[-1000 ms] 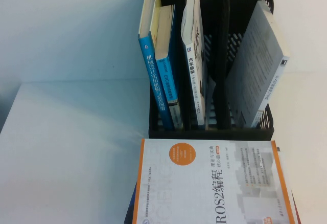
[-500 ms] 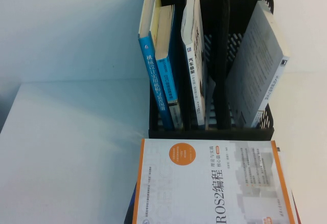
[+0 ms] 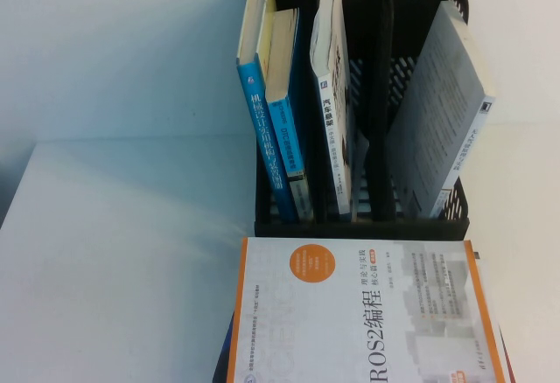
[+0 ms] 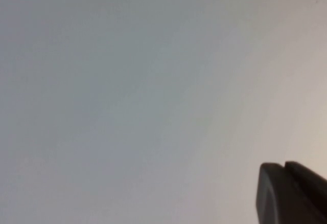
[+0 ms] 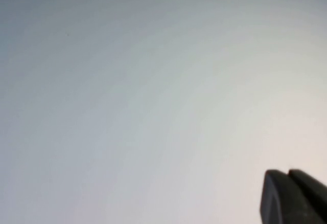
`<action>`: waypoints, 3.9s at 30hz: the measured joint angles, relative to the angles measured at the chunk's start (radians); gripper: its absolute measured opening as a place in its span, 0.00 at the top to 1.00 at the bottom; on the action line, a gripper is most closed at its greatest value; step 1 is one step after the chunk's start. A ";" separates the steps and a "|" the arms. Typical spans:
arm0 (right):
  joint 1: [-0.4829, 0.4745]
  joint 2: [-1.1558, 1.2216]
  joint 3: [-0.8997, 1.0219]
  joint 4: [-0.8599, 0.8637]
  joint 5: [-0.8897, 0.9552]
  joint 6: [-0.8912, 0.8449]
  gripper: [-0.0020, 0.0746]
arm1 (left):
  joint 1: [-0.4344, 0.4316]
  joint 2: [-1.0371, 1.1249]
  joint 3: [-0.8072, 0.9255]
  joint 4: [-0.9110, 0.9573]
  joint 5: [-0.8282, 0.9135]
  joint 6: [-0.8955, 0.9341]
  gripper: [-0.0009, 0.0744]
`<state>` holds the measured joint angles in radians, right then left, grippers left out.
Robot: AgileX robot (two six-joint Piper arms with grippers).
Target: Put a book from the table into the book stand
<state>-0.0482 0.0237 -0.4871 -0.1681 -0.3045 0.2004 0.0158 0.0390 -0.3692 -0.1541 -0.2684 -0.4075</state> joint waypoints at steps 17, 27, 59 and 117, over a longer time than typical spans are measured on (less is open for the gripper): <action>0.039 0.341 -0.308 0.100 0.848 -0.007 0.98 | -0.116 0.518 -0.358 0.068 0.820 0.047 0.99; 0.112 0.556 -0.205 0.206 1.047 -0.168 0.98 | -0.118 0.675 -0.358 -0.074 0.892 0.195 0.99; 0.189 1.357 -0.207 0.747 0.909 -0.544 0.98 | 0.190 1.351 -0.361 -0.995 1.190 1.077 0.99; 0.466 1.572 -0.323 0.898 0.820 -0.563 0.98 | 0.029 1.906 -0.397 -1.233 1.370 1.399 0.30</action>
<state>0.4179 1.5958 -0.8102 0.7303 0.5158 -0.3625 0.0449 1.9446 -0.7666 -1.3871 1.1016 0.9919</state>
